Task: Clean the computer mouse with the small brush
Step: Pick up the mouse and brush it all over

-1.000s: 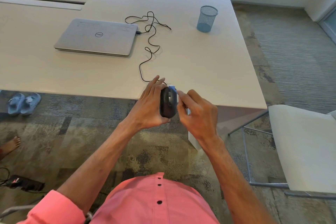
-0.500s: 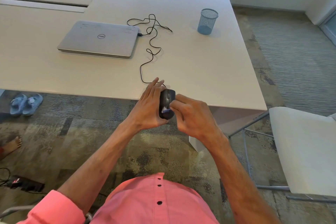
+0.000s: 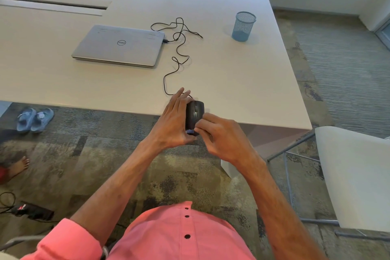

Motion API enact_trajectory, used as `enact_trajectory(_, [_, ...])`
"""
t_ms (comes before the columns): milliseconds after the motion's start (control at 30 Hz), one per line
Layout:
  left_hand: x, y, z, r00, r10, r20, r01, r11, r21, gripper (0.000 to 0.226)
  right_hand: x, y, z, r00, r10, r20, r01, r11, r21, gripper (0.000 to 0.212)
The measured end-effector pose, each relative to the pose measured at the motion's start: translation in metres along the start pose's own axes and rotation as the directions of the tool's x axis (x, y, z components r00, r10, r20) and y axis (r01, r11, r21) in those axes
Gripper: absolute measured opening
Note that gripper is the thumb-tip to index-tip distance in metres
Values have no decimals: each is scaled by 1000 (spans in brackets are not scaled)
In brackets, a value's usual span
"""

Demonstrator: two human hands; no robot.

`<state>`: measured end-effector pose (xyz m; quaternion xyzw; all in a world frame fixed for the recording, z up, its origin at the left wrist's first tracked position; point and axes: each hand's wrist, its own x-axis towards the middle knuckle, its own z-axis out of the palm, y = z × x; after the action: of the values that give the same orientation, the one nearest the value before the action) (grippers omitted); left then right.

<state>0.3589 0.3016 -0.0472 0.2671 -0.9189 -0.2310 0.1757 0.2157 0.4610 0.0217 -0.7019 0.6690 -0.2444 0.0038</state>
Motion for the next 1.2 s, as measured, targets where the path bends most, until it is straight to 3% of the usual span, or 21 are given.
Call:
enact_trajectory(67, [-1, 1, 1, 1000, -3, -5, 2, 1000, -5, 115, -1, 2, -1, 1000, -5, -16, 4, 1000, -20, 13])
enact_trajectory(200, [0, -1, 1, 1000, 1, -8, -1, 1000, -12, 119, 1, 2, -1, 979, 43, -200, -72, 988, -137, 7])
enact_trajectory(333, [2, 1, 2, 1000, 8, -2, -8, 1000, -9, 121, 6, 8, 5, 954, 45, -297, -127, 956, -263, 24])
enact_trajectory(433, [4, 2, 2, 1000, 15, -15, -15, 1000, -10, 117, 7, 12, 10, 965, -3, -261, -77, 952, -297, 27])
enact_trajectory(567, [5, 3, 1, 1000, 7, -2, -7, 1000, -20, 117, 7, 13, 12, 963, -61, -262, -17, 958, -285, 4])
enact_trajectory(733, [6, 7, -1, 1000, 4, 12, -4, 1000, -25, 114, 7, 11, 11, 976, -106, -193, 46, 956, -291, 21])
enact_trajectory(900, [6, 8, 0, 1000, 4, 15, -3, 1000, -23, 113, 0, 17, 13, 981, -171, -97, 140, 954, -264, 24])
enact_trajectory(1000, [6, 6, -1, 1000, 2, 19, -1, 1000, -25, 118, -1, 21, 15, 966, -129, -225, 83, 975, -204, 25])
enact_trajectory(1100, [5, 4, -2, 1000, -2, 25, 3, 1000, -28, 120, 3, 24, 15, 907, -83, -412, -27, 967, -253, 21])
enact_trajectory(1200, [5, 1, -2, 1000, -1, 12, 2, 1000, -30, 121, 7, 26, 18, 909, -105, -402, -25, 951, -307, 22])
